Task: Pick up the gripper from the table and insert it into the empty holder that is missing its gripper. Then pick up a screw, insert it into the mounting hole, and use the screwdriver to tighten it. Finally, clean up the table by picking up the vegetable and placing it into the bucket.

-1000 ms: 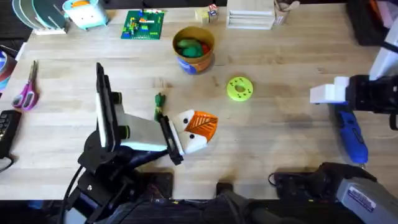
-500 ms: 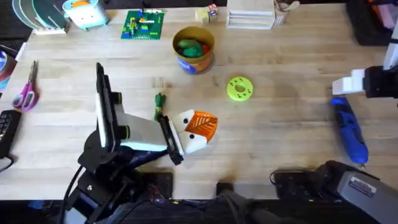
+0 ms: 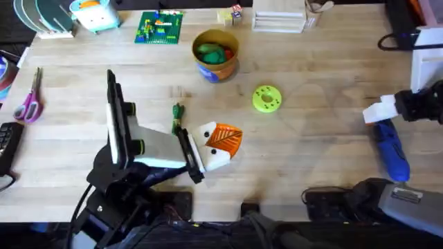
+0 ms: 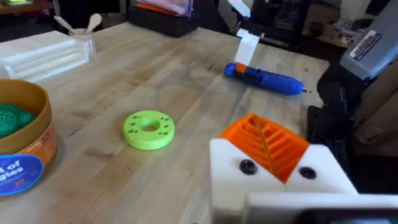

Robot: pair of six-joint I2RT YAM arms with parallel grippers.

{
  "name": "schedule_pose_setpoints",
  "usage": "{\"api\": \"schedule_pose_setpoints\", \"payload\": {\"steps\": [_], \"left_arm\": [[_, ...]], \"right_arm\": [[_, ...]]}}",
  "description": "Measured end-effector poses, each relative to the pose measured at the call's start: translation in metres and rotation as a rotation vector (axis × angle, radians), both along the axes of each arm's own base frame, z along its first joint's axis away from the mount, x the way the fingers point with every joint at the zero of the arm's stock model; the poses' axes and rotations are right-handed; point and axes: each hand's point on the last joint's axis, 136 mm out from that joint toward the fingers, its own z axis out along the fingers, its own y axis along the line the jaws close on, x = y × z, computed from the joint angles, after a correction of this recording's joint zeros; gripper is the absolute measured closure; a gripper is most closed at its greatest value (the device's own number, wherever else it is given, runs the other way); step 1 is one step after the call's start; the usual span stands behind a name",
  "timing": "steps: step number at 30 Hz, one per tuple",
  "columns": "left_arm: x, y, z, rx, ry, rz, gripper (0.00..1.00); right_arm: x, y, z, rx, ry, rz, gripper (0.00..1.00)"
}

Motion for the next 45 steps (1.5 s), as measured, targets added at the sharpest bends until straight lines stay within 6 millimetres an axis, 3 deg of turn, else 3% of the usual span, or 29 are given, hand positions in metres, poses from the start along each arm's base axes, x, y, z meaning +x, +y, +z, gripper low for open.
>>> {"api": "schedule_pose_setpoints", "payload": {"steps": [5, 14, 22, 31, 39, 45], "left_arm": [[0.000, 0.000, 0.000, 0.000, 0.000, 0.001, 0.995], [0.000, 0.000, 0.000, 0.000, 0.000, 0.003, 0.995], [0.001, 0.000, 0.000, 0.000, 0.000, 0.003, 0.995], [0.000, 0.000, 0.000, 0.000, 0.000, 0.003, 0.995], [0.000, 0.000, 0.000, 0.000, 0.000, 0.003, 0.995], [0.000, 0.000, 0.000, 0.000, 0.000, 0.003, 0.995]], "right_arm": [[-0.001, -0.007, -0.015, 0.029, 0.036, 0.000, 0.011], [-0.005, -0.002, -0.048, 0.112, 0.132, 0.003, 0.011], [-0.005, -0.002, -0.049, 0.118, 0.133, 0.007, 0.023], [-0.005, -0.002, -0.050, 0.116, 0.132, 0.033, 0.140], [-0.004, -0.004, -0.050, 0.103, 0.129, 0.037, 0.408], [-0.004, -0.004, -0.050, 0.103, 0.129, 0.040, 0.483]]}}
